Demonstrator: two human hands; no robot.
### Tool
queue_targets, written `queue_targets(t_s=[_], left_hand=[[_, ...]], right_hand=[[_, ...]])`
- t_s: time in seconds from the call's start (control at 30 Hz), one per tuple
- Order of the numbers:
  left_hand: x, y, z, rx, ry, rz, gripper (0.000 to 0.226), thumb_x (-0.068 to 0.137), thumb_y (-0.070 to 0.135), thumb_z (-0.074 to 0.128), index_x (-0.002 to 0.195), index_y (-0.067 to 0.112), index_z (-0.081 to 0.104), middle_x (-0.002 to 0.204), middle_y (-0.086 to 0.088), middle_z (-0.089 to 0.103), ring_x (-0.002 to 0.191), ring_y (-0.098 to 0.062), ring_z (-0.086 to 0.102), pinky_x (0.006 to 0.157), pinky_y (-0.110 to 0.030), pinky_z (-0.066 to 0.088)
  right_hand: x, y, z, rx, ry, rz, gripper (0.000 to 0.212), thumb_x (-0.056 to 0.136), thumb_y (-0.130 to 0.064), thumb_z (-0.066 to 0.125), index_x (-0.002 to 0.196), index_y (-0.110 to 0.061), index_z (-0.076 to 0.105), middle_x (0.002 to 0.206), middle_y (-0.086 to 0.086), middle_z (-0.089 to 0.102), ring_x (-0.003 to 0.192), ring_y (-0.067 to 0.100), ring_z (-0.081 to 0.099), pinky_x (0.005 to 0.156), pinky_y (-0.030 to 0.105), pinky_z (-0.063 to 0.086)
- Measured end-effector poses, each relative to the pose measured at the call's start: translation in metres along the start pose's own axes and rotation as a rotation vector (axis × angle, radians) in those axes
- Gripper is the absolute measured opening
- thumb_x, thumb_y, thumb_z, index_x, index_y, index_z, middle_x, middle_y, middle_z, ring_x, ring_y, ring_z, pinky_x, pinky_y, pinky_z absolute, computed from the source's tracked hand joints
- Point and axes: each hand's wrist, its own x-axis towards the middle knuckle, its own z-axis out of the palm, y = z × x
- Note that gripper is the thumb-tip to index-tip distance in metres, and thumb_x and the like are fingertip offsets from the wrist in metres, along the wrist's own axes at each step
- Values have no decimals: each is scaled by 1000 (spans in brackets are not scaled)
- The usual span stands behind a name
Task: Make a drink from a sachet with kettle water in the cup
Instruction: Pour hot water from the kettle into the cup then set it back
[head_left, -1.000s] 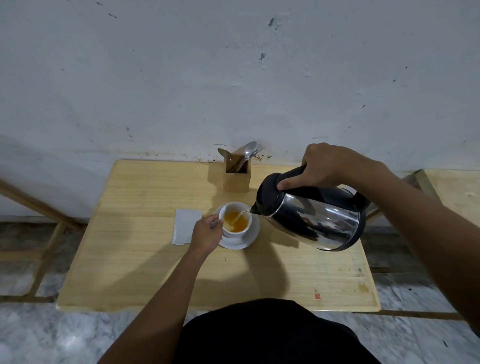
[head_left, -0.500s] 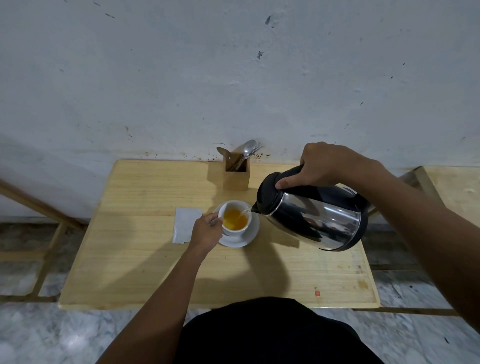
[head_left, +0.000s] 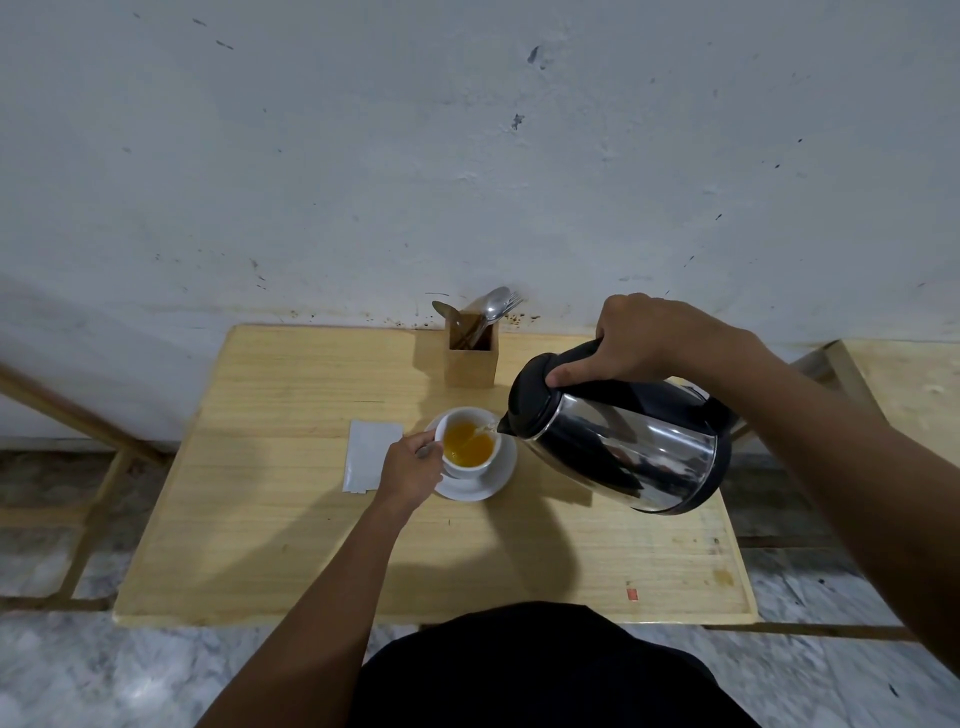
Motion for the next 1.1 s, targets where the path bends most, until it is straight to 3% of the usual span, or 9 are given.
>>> queue_targets(t_s=[0.2,0.37,0.5,0.8,1.1], left_hand=[[0,-1,2,0,10,4,33,96,15,52,128,9,59,112,-10,61,76,-5,60,89,-46,57],[-2,1,1,3,1,7,33,96,15,52,128,9,59,117,-13,63,86,-17,62,89,-44,57],[-2,1,1,-22,-1,-12,32,96,14,51,126,8,60,93,-1,63,77,-10,60,91,-50,55],[-4,4,0,-12,0,-17,33,96,14,51,127,8,60,112,-10,61,89,-21,61,91,-48,56],[-7,6,-1,10,-6,-16,33,96,15,50,127,9,60,108,-9,61,97,-26,63,92,-50,55]], right_hand=[[-1,1,0,-3,14,-4,71,59,-85,61,61,-16,47,61,-1,51,56,15,50,56,29,39],[-1,2,-2,0,23,-3,73,59,-86,60,61,-14,50,60,0,53,56,16,51,57,30,39],[-2,2,-4,-4,34,-2,73,60,-85,61,60,-13,48,60,0,51,56,16,50,53,28,35],[-2,0,-8,-11,20,8,73,58,-85,62,59,-15,42,58,-1,47,53,15,45,53,28,33],[-2,-2,-10,-23,6,11,74,58,-86,62,61,-15,42,59,-2,48,53,15,45,53,29,34]])
